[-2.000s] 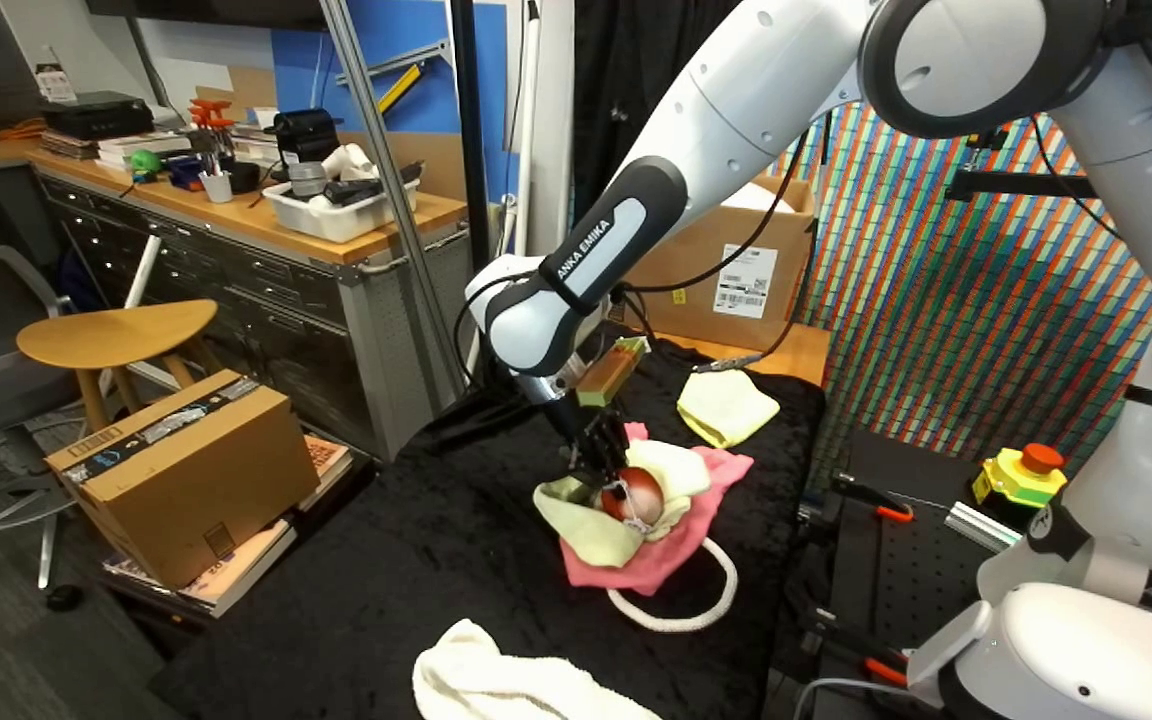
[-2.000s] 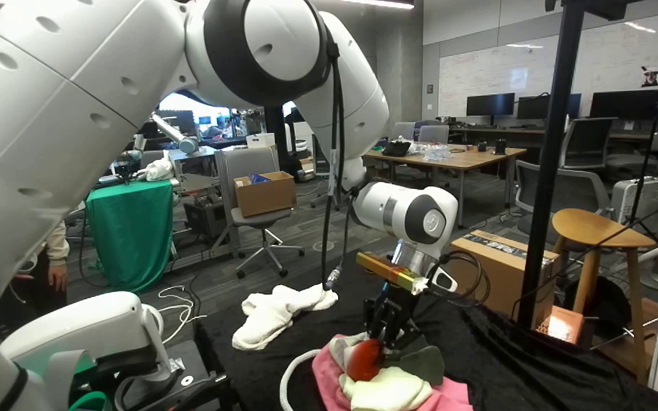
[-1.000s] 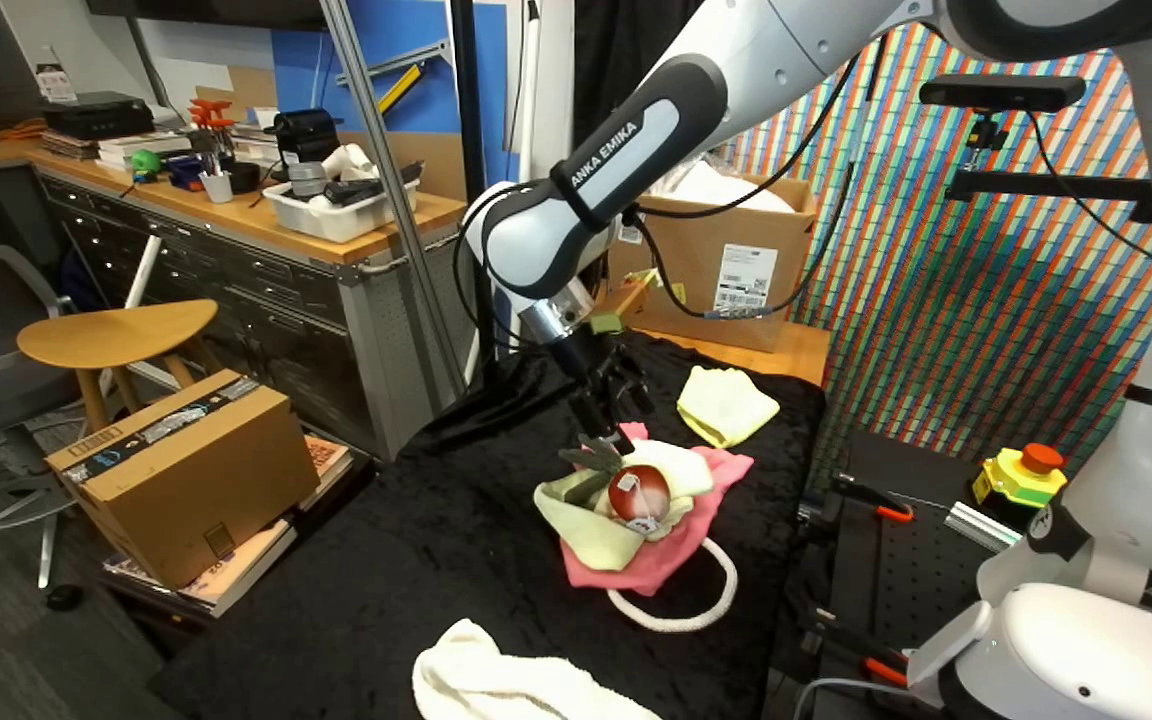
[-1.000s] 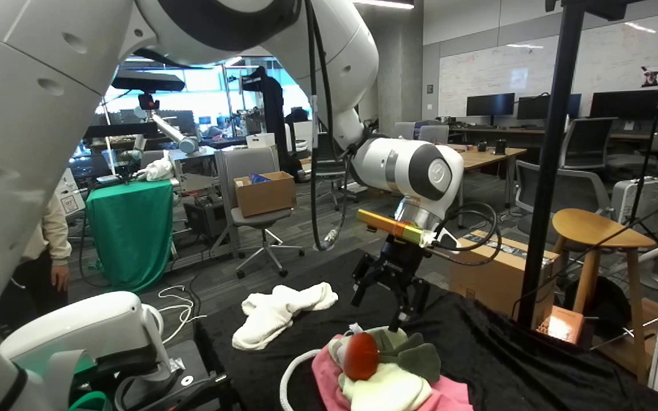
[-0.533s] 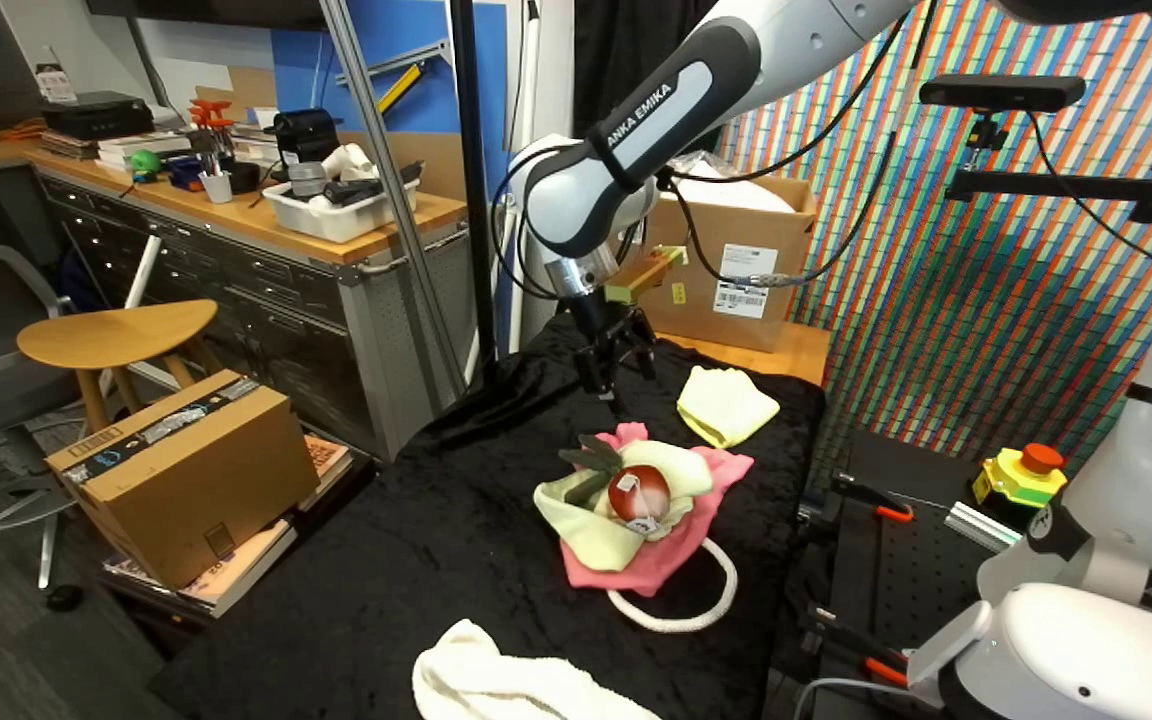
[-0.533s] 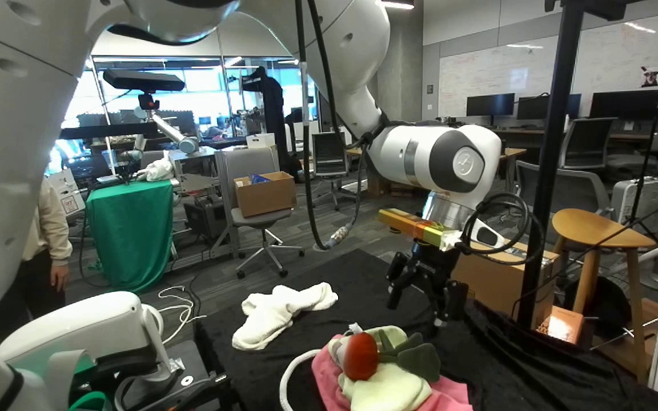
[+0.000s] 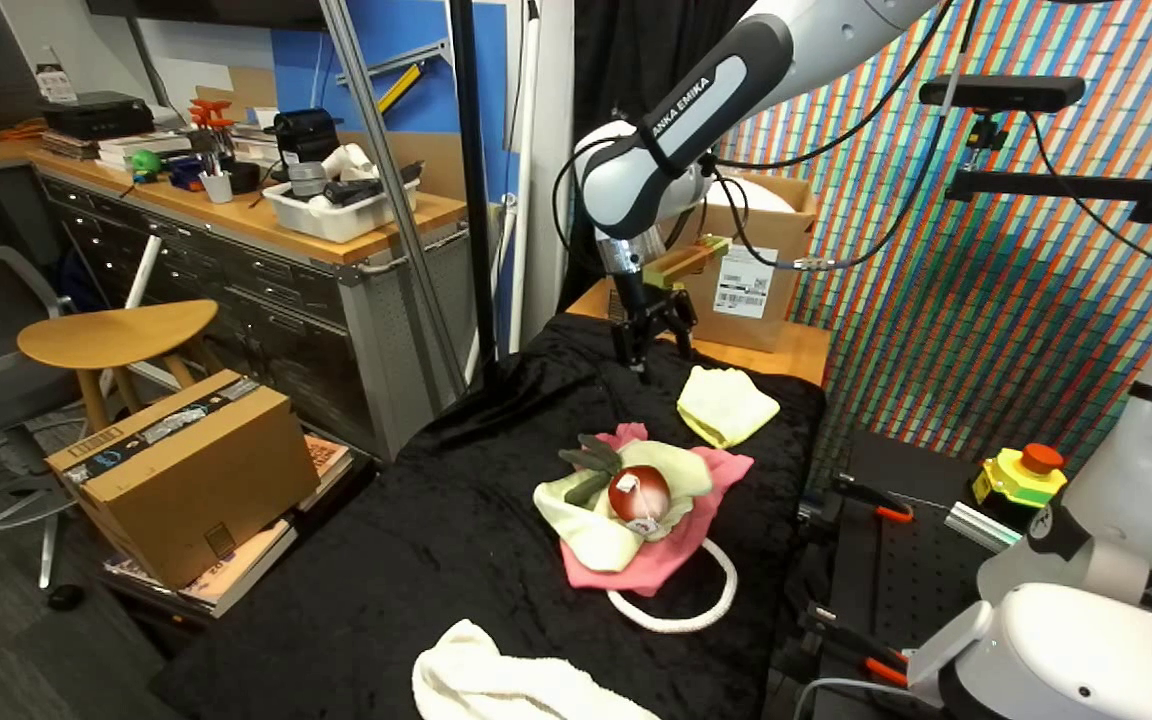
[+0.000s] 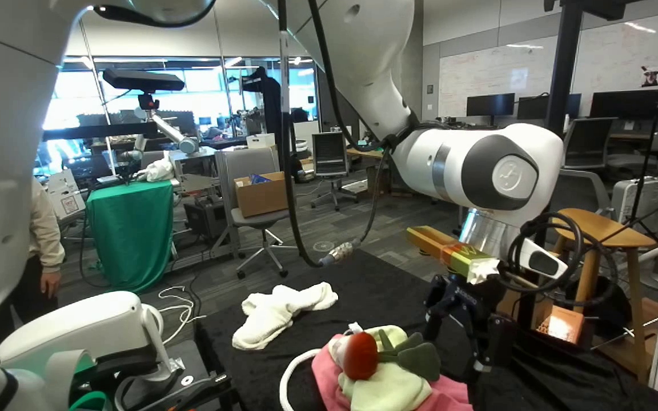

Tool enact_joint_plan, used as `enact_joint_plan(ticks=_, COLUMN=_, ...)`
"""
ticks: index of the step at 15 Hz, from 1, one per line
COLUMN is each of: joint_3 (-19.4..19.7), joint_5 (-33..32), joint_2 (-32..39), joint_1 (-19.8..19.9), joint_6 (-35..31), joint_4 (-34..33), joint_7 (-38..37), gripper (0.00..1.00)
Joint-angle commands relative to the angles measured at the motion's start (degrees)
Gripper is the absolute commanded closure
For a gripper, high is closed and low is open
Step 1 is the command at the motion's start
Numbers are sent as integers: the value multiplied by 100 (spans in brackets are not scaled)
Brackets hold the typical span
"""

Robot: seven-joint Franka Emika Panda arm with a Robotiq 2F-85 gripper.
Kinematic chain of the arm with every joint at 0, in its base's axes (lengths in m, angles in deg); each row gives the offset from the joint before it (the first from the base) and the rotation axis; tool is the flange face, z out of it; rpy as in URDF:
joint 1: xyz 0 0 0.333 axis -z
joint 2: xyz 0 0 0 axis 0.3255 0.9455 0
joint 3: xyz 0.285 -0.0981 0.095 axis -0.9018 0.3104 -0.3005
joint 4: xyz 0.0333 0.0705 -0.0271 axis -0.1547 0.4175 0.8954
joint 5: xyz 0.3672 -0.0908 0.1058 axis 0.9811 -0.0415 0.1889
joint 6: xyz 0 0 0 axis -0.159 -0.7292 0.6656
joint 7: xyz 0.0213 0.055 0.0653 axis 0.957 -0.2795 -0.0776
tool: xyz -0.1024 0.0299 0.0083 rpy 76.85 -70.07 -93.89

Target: Stack the objects on the table together

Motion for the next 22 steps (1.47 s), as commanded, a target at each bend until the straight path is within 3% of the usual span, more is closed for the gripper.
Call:
enact_joint_plan(ticks=1, joint_3=188, joint_5=77, joint_2=-53, joint_1=157, joint_6=-361, joint_4=197, joint_7=-247, gripper=0)
enact_joint_plan(ticks=9, joint_3=492, joint_5=4, joint_2=647, joint_1=390, joint_6=-484, joint_4=-78, joint_7=-491, gripper=0)
enact_joint_plan(ticks=22, joint_3=357, joint_5=130, joint_2=1149, joint_1=559, joint_6=-315, joint_4=-106, joint_7=-142, gripper=0)
